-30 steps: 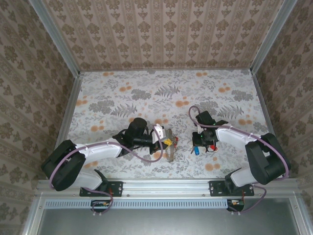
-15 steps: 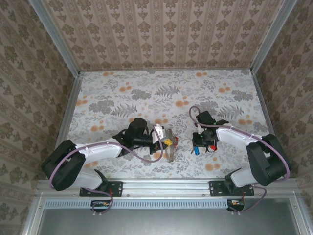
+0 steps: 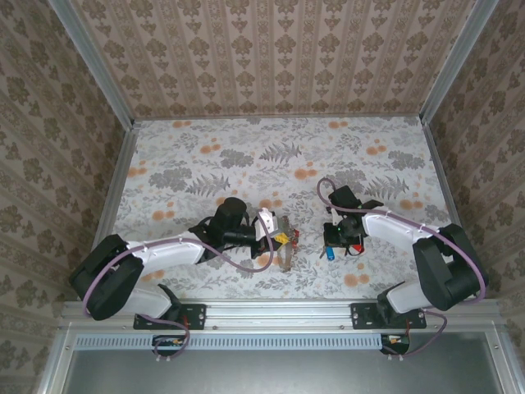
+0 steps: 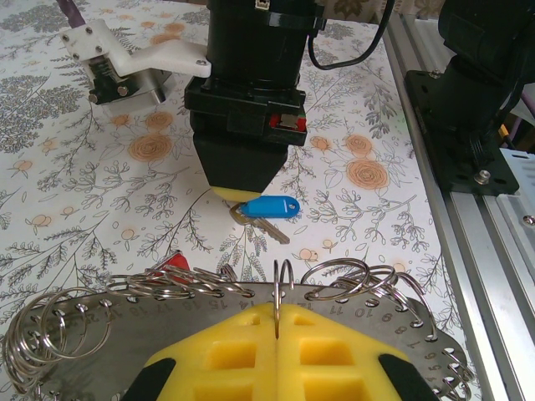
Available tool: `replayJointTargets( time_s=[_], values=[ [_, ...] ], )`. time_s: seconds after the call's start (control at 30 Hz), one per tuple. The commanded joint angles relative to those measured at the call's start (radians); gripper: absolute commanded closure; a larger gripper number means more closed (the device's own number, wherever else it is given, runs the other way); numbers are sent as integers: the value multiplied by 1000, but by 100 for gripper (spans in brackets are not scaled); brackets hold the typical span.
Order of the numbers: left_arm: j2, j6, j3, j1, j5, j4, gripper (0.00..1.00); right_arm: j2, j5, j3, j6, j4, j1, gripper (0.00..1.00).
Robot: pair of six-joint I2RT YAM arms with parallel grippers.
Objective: Put the keys on the keyring
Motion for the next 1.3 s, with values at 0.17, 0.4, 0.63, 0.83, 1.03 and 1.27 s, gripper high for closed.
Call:
replayJointTargets(
  time_s=[0.17, 0.4, 0.63, 0.83, 1.03, 1.27],
  values=[
    [-4, 3, 11, -8, 22, -7, 100, 16, -24, 26, 4, -13, 1, 89],
    [-2, 5, 14, -9, 20, -7, 100, 18, -40, 27, 3, 19, 2, 88],
    [2, 6, 17, -8, 23, -7, 100, 19, -30, 28, 3, 16, 1, 90],
    [2, 4, 15, -7, 24, -5, 100, 25, -31, 29, 3, 19, 1, 87],
    [-1, 4, 12, -8, 23, -6, 100, 26, -36, 32, 4, 26, 0, 86],
    [-1, 3, 11, -7, 23, -9, 100, 22, -37, 32, 6, 31, 0, 89]
  ],
)
